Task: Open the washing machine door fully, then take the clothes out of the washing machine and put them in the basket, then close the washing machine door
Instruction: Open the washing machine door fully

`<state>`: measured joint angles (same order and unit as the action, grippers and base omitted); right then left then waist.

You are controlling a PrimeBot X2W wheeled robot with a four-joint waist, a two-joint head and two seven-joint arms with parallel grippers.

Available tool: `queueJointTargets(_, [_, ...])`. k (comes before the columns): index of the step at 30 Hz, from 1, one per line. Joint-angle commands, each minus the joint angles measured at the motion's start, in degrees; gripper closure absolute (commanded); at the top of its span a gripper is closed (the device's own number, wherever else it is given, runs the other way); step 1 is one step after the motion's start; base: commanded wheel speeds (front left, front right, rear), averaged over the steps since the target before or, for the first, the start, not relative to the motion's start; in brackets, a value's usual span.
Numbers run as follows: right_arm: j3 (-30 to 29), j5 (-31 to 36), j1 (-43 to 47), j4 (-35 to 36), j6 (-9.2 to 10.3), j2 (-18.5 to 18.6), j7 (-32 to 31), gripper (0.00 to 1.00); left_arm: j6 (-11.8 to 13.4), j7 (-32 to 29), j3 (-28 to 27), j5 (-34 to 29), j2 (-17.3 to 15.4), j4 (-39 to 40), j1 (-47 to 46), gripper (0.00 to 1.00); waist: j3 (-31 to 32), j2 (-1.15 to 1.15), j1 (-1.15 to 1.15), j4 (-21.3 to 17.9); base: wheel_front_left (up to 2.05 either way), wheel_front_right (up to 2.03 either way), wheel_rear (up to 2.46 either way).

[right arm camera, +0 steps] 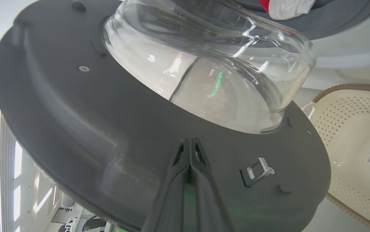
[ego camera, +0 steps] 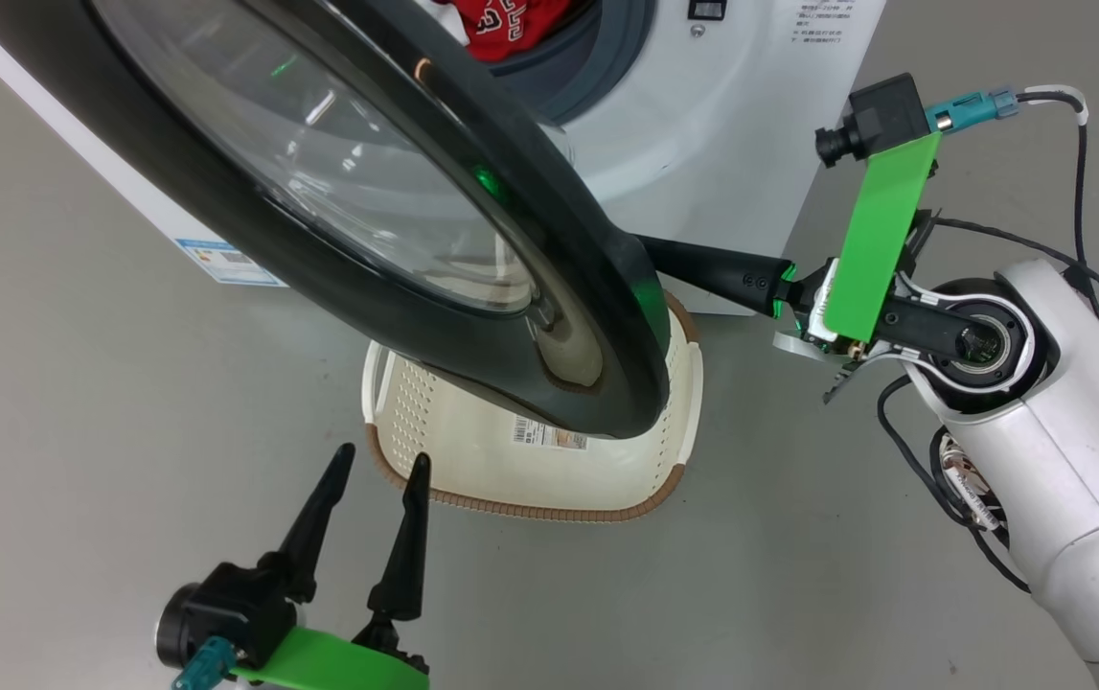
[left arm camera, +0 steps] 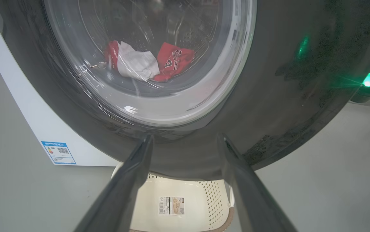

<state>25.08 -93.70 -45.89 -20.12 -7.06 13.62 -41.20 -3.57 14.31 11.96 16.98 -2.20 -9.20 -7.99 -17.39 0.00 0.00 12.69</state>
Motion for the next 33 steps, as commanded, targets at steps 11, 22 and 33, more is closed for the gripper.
queueJointTargets(11, [-1.1,2.6,1.8,1.5,-0.43,-1.7,2.0,1.00,-0.4,0.7,-2.8,-1.5,-0.7,1.1,0.2,0.00,0.7,0.00,0.00,-0.1,0.00,0.00,0.00])
queueJointTargets(22, [-4.0,4.2,8.9,0.4,-0.43,0.4,7.8,0.00,-1.1,0.7,-4.5,-1.9,-0.7,0.9,2.1,0.00,4.0,0.00,0.00,-1.8,0.00,0.00,0.00])
queueJointTargets(33, [-5.2,5.2,19.1,-1.0,-0.43,1.5,14.8,0.00,-1.5,0.7,-7.6,-3.0,-0.7,0.3,4.3,0.00,7.1,0.00,0.00,-5.0,0.00,0.00,0.00])
